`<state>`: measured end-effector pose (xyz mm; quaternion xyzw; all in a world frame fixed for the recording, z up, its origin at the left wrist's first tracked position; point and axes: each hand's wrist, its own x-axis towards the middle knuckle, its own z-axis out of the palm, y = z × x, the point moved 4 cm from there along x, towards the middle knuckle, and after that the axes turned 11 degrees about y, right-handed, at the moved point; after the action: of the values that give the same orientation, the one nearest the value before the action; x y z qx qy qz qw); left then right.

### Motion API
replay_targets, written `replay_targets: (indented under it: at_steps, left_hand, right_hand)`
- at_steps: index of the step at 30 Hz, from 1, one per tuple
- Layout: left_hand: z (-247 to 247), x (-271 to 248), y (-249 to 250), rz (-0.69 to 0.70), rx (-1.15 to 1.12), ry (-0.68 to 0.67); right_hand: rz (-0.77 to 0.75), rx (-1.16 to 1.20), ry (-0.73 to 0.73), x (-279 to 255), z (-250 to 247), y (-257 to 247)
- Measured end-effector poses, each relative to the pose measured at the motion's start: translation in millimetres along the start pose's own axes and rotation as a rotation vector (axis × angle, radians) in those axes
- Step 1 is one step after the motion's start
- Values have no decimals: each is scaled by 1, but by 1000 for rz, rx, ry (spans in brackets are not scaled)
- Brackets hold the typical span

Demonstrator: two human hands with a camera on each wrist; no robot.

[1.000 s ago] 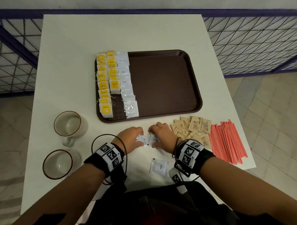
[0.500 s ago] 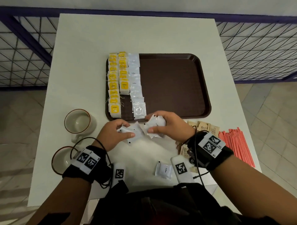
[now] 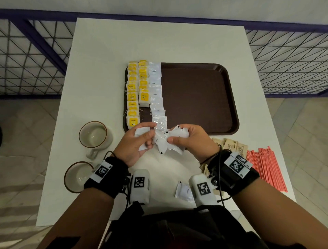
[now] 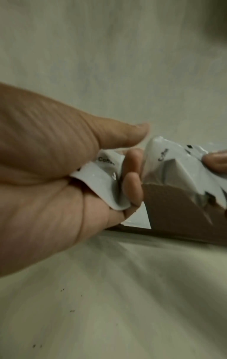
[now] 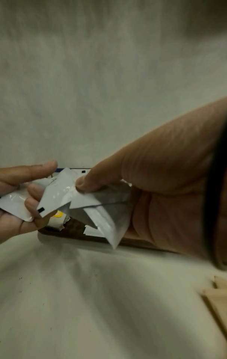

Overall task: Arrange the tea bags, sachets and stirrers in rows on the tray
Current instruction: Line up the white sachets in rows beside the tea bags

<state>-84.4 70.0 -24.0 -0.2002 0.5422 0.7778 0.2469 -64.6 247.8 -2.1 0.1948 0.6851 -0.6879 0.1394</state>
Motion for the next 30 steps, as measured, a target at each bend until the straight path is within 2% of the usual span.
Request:
replay_targets:
  at_steps: [5,8,11,13,17,21,24,27,30]
  left_hand:
    - [4,9,3,-15,-293,72]
    - [8,9,-5,-7,-333,60]
    - [20,3,-9,10,-347,-37]
    - [26,0,-10,40,-300,-29]
    - [30,-3,-7,84,-227,29]
    - [9,-2,6,88,-365,40]
    - [-6,-1,14,66,-299,76]
    - [-8,0,12,-1,-262,53]
    - [-5,0,9,-78,-315,-26]
  right_hand:
    - [81,255,92,-2,2,7]
    - [129,341,130,-4,8,12]
    - [126,324,233,-4,18,17]
    - [103,296,276,-5,24,16]
    - [101,288,177,-9,33,12]
    - [142,410,193,-7,12,6]
    - [173,504,168,-9,-5,-3]
    - [166,490,152,-11,-14,-9]
    - [147,486,153,-10,-19,-12]
